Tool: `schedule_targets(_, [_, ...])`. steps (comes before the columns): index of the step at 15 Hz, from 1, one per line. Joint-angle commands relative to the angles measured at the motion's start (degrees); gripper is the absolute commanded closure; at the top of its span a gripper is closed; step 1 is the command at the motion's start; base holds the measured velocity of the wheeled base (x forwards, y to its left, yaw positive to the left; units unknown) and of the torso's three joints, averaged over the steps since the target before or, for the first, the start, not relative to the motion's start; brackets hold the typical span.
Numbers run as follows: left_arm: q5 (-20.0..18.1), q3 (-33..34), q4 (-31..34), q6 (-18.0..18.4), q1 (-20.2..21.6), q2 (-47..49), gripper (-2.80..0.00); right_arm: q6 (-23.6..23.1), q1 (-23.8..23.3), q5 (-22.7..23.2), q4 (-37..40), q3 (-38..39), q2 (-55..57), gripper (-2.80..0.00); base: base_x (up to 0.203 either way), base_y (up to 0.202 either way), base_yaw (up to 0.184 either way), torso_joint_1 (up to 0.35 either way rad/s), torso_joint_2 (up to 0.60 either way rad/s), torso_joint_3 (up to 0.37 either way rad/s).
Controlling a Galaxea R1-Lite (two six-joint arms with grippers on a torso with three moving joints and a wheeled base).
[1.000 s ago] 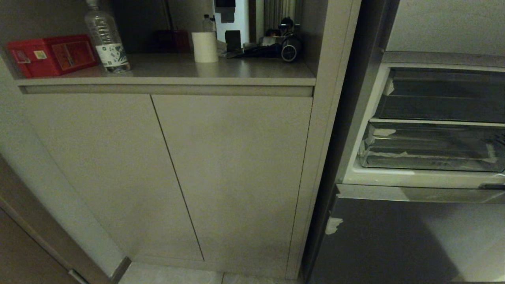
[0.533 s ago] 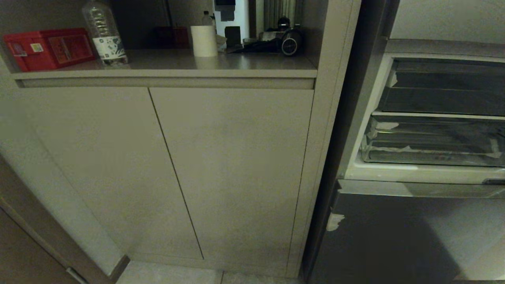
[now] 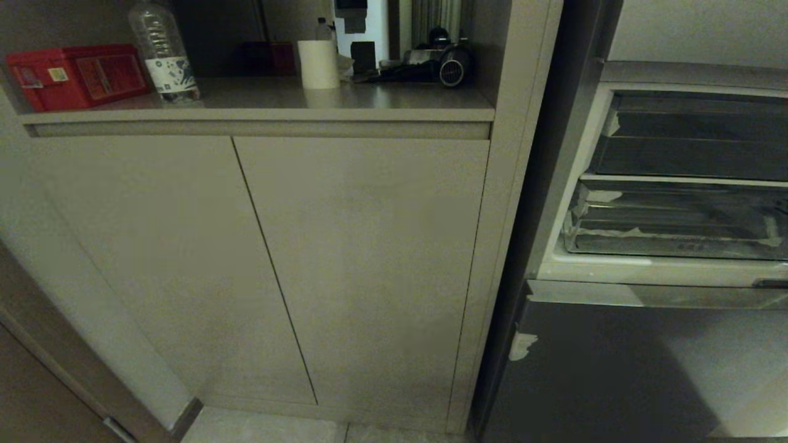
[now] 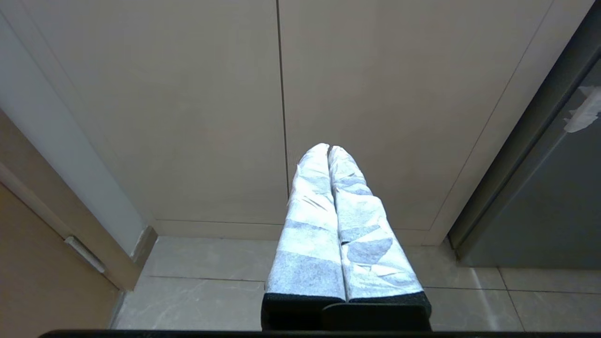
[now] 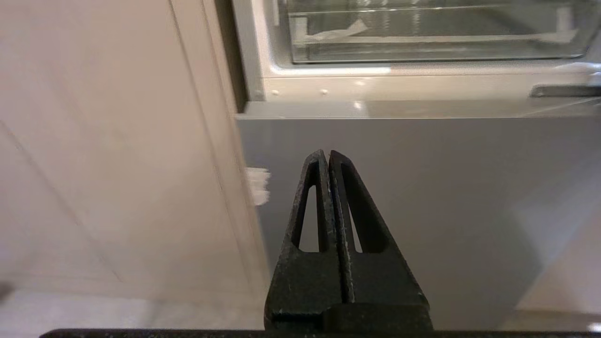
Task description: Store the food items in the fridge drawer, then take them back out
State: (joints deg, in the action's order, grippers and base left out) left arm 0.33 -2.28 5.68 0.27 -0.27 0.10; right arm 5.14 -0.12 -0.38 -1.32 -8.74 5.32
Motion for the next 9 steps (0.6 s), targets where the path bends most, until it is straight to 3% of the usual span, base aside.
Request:
schedule_targets(1, [0.0, 0.0, 0.0, 0.0, 0.0, 0.1, 0.0, 1.8, 0.1, 1.3, 0.5, -5.9, 15.2, -0.28, 0.0, 0.0, 0.0, 0.0, 0.0, 0.0])
schedule_targets(2, [0.0, 0.0, 0.0, 0.0, 0.0, 0.1, 0.0, 2.9, 0.2, 2.6, -0.4, -7.5, 21.4, -2.8, 0.0, 0.0, 0.0, 0.0, 0.0, 0.0])
schedule_targets(5, [0.0, 0.0, 0.0, 0.0, 0.0, 0.1, 0.0, 5.1, 0.3, 6.0, -8.8, -11.0, 39.7, -2.8, 0.0, 0.0, 0.0, 0.0, 0.0, 0.0])
schedule_targets(9, [0.0, 0.0, 0.0, 0.0, 0.0, 0.1, 0.0, 6.0, 0.6, 8.1, -25.7, -14.4, 63.1, -2.8, 0.0, 0.0, 0.0, 0.0, 0.0, 0.0])
